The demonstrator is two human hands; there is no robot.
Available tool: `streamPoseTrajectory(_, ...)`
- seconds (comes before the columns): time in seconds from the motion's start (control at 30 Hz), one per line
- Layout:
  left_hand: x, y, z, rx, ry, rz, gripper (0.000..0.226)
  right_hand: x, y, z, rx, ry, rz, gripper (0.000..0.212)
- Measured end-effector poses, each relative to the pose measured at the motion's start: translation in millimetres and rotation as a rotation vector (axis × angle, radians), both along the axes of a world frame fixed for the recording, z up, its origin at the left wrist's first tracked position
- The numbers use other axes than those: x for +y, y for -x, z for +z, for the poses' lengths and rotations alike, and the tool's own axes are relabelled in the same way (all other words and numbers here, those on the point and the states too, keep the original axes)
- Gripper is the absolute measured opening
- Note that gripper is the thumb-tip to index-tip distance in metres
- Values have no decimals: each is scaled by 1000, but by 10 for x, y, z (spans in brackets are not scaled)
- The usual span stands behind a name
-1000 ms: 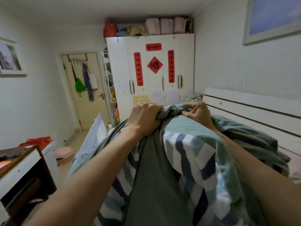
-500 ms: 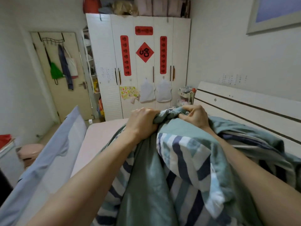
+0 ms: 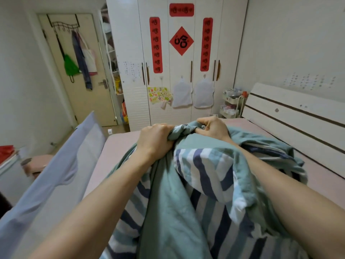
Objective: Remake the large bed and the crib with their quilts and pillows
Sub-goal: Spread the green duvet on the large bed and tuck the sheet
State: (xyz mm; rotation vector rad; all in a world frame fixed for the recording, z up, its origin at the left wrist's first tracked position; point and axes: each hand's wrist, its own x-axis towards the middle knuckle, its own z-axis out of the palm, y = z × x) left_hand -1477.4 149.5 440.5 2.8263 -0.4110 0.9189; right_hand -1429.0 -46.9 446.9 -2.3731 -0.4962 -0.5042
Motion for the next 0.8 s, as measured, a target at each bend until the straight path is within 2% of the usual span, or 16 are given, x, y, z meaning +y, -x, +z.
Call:
streamPoseTrajectory(0.13, -31, -557, -503, 144, 46, 64, 16, 35, -562, -467, 188, 126, -43, 25)
streamPoseTrajectory(0.23, -126, -993, -1272, 275, 75, 162, 19, 39, -1037, -1189, 317, 228, -27, 12)
streamPoseTrajectory(0.3, -169, -1137, -1712, 382, 85, 232, 22, 38, -1218, -1630, 324, 301, -12, 25)
streamPoseTrajectory(0.33, -216, -1216, -1955, 476, 87, 288, 24, 26, -1333, -1898, 316, 349, 8, 25)
streamPoseTrajectory(0.47, -383, -1348, -2801, 764, 78, 468, 63, -86, -1599, -2808, 370, 521, 112, 21)
streamPoseTrajectory(0.53, -442, -1235, -3076, 821, 96, 433, 85, -148, -1664, -3107, 465, 615, 132, 35)
streamPoseTrajectory(0.6, -449, -1052, -3166, 846, 150, 375, 99, -194, -1740, -3183, 591, 712, 120, 59)
streamPoseTrajectory(0.7, -352, -691, -3072, 794, 296, 367, 105, -179, -1742, -2938, 677, 659, 69, 86)
streamPoseTrajectory(0.77, -202, -472, -2947, 676, 391, 438, 95, -58, -1599, -2639, 495, 512, 139, 86)
streamPoseTrajectory(0.8, -116, -349, -2903, 638, 412, 501, 90, 41, -1478, -2519, 399, 409, 254, 83)
